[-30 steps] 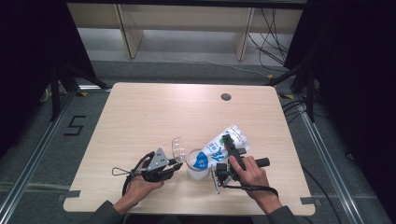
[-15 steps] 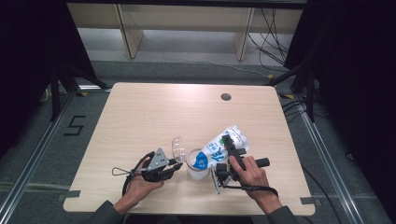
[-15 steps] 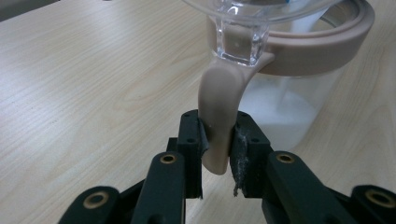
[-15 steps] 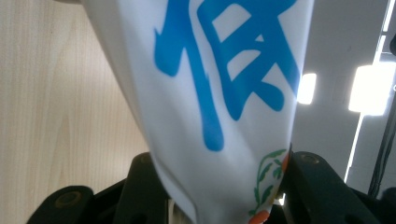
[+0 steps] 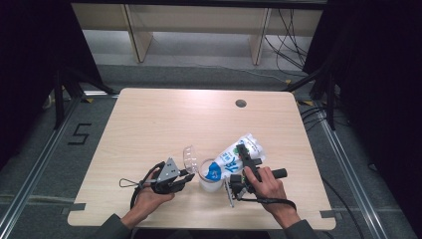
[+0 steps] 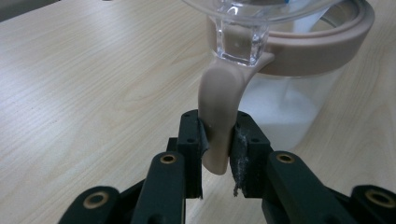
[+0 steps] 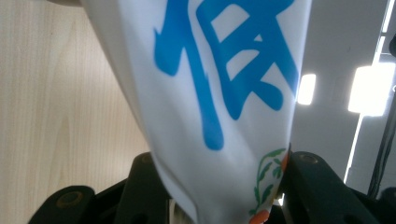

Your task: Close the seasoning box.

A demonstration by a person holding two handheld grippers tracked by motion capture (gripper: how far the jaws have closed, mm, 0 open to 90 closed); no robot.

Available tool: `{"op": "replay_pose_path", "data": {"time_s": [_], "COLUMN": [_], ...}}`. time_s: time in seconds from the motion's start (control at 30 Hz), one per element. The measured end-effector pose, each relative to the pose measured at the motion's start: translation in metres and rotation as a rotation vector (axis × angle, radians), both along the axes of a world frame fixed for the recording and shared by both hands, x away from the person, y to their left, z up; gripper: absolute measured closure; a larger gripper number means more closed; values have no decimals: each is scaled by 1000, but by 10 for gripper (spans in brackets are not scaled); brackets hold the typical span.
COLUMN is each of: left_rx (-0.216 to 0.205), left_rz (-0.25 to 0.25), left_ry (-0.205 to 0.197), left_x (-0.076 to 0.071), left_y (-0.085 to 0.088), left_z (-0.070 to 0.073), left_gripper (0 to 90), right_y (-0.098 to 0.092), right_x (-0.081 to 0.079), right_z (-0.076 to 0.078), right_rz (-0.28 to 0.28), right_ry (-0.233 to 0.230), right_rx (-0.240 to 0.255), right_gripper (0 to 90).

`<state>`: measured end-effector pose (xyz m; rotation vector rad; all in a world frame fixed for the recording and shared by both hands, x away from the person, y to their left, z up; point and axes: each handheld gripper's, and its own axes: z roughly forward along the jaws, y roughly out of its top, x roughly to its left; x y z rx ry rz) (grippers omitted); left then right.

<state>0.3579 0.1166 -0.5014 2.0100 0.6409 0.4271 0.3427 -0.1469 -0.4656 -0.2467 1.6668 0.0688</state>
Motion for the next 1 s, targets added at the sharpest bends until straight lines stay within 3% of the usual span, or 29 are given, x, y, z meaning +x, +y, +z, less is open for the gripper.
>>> {"op": "replay_pose_path", "data": {"time_s": [0.13, 0.2, 0.27, 0.4, 0.43, 0.57, 0.6, 1.0], "left_rx": [7, 6, -3, -6, -5, -6, -4, -3], "left_rz": [-2, 0, -2, 2, -1, 1, -2, -2], "left_ry": [0, -1, 7, 2, 6, 4, 7, 7], "left_x": [0, 0, 0, 0, 0, 0, 0, 0], "left_y": [1, 0, 0, 0, 0, 0, 0, 0], "left_z": [0, 0, 0, 0, 0, 0, 0, 0], "left_gripper": [747, 748, 747, 747, 747, 748, 748, 747], "right_y": [0, -1, -1, 1, 0, 0, -1, -1], "right_x": [0, -1, -1, 0, -3, -3, -3, -3], "right_z": [2, -1, -1, 3, 2, 1, -2, -2], "right_rz": [14, -17, -16, 19, -29, -28, -35, -31], "right_ry": [-15, 3, 2, -25, 2, 5, 11, 15], "right_rx": [-22, 28, 27, -32, -11, 0, 36, 28], "right_gripper": [641, 641, 642, 644, 646, 650, 651, 664]}}
